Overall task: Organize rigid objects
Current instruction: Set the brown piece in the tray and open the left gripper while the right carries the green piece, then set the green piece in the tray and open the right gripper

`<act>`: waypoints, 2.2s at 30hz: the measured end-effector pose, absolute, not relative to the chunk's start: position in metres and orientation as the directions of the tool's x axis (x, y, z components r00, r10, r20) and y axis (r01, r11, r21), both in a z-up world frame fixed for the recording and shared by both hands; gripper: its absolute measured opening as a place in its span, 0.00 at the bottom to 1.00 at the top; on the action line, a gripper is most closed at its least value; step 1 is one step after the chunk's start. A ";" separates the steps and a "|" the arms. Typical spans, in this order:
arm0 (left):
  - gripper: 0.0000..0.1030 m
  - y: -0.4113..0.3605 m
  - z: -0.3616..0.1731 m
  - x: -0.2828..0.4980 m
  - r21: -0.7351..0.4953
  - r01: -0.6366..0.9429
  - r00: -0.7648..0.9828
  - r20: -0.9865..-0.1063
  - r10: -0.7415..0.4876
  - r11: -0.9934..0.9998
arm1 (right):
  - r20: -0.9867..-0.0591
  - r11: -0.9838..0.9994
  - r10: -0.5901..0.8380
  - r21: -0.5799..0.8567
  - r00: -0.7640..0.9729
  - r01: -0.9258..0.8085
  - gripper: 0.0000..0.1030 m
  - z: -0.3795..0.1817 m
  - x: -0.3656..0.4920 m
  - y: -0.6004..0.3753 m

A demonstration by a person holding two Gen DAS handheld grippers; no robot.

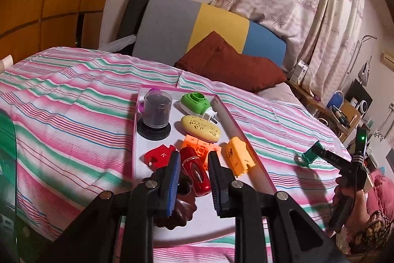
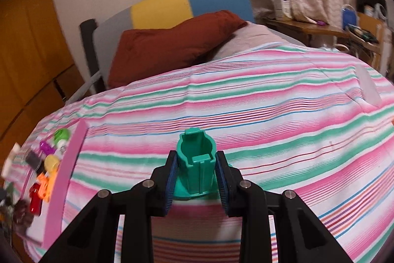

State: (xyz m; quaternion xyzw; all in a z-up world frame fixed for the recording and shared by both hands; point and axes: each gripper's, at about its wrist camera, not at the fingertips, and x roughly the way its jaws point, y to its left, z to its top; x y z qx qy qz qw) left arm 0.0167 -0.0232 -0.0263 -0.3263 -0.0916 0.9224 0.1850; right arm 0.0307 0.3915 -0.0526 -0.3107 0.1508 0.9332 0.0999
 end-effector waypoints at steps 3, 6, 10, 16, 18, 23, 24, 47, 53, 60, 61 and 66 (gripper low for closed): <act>0.21 -0.024 -0.025 0.018 -0.291 -0.283 -0.720 -0.565 0.403 -0.914 | -0.609 -0.947 0.056 0.219 -0.791 -0.236 0.30 -0.052 0.032 0.376; 0.21 -0.023 -0.024 0.020 -0.289 -0.288 -0.724 -0.559 0.405 -0.913 | -0.621 -0.954 0.033 0.214 -0.783 -0.210 0.30 -0.052 0.031 0.362; 0.22 -0.021 -0.020 0.022 -0.290 -0.293 -0.722 -0.557 0.410 -0.911 | -0.628 -0.968 0.017 0.184 -0.778 -0.170 0.30 -0.049 0.031 0.343; 0.24 -0.020 -0.015 0.027 -0.302 -0.289 -0.718 -0.559 0.414 -0.908 | -0.629 -0.984 -0.028 0.152 -0.777 -0.088 0.30 -0.038 0.032 0.310; 0.25 -0.019 -0.013 0.029 -0.303 -0.291 -0.719 -0.556 0.416 -0.907 | -0.626 -0.987 -0.051 0.150 -0.778 -0.056 0.30 -0.035 0.033 0.299; 0.25 -0.021 -0.011 0.031 -0.304 -0.284 -0.723 -0.555 0.412 -0.909 | -0.614 -0.987 -0.117 0.161 -0.781 0.021 0.30 -0.023 0.035 0.272; 0.25 -0.022 -0.010 0.031 -0.307 -0.281 -0.723 -0.555 0.411 -0.909 | -0.610 -0.985 -0.134 0.165 -0.781 0.039 0.30 -0.019 0.036 0.264; 0.40 -0.050 -0.005 0.037 -0.300 -0.176 -0.761 -0.563 0.323 -0.937 | -0.654 -0.925 -0.378 0.232 -0.655 0.302 0.30 -0.027 0.033 0.160; 0.40 -0.050 -0.008 0.036 -0.274 -0.147 -0.752 -0.593 0.287 -0.950 | -0.686 -0.946 -0.310 0.158 -0.658 0.281 0.30 -0.037 0.025 0.152; 0.40 -0.045 -0.005 0.038 -0.212 -0.113 -0.767 -0.602 0.221 -0.971 | -0.684 -0.945 -0.324 0.200 -0.654 0.259 0.49 -0.034 0.030 0.159; 0.40 -0.045 -0.004 0.039 -0.204 -0.103 -0.772 -0.601 0.207 -0.974 | -0.685 -0.944 -0.327 0.211 -0.650 0.253 0.50 -0.033 0.031 0.160; 0.40 -0.044 0.002 0.043 -0.166 -0.065 -0.794 -0.588 0.152 -0.984 | -0.717 -0.944 -0.329 0.238 -0.615 0.227 0.53 -0.032 0.035 0.160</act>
